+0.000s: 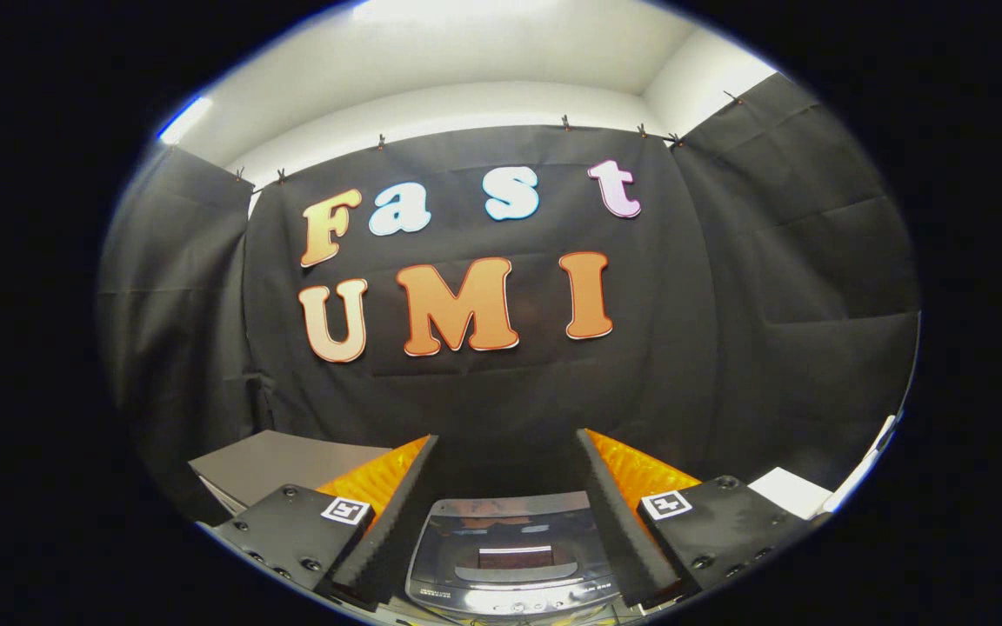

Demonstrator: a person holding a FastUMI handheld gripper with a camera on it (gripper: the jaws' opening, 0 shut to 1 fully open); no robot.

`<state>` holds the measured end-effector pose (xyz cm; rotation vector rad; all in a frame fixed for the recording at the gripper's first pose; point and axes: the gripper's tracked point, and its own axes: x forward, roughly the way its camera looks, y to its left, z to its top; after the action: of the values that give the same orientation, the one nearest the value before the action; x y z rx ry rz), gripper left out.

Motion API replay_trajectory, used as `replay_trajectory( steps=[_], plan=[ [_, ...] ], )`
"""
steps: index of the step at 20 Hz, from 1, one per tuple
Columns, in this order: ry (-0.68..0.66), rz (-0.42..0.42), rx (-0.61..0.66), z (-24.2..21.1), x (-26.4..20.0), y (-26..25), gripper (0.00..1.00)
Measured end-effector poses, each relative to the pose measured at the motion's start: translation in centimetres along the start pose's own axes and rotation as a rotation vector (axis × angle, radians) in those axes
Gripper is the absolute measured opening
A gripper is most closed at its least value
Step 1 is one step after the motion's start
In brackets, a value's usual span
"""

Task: Put the clothes into the washing machine and then close the washing machine lid.

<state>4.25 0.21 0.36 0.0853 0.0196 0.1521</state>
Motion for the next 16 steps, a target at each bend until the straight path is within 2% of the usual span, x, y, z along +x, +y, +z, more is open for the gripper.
replay_trajectory(
  steps=[8,16],
  plan=[
    [-0.037,-0.063,-0.018,1.1,-2.2,-2.8,0.98],
    [-0.041,-0.045,-0.058,2.0,-3.3,-3.4,0.98]
  ],
)
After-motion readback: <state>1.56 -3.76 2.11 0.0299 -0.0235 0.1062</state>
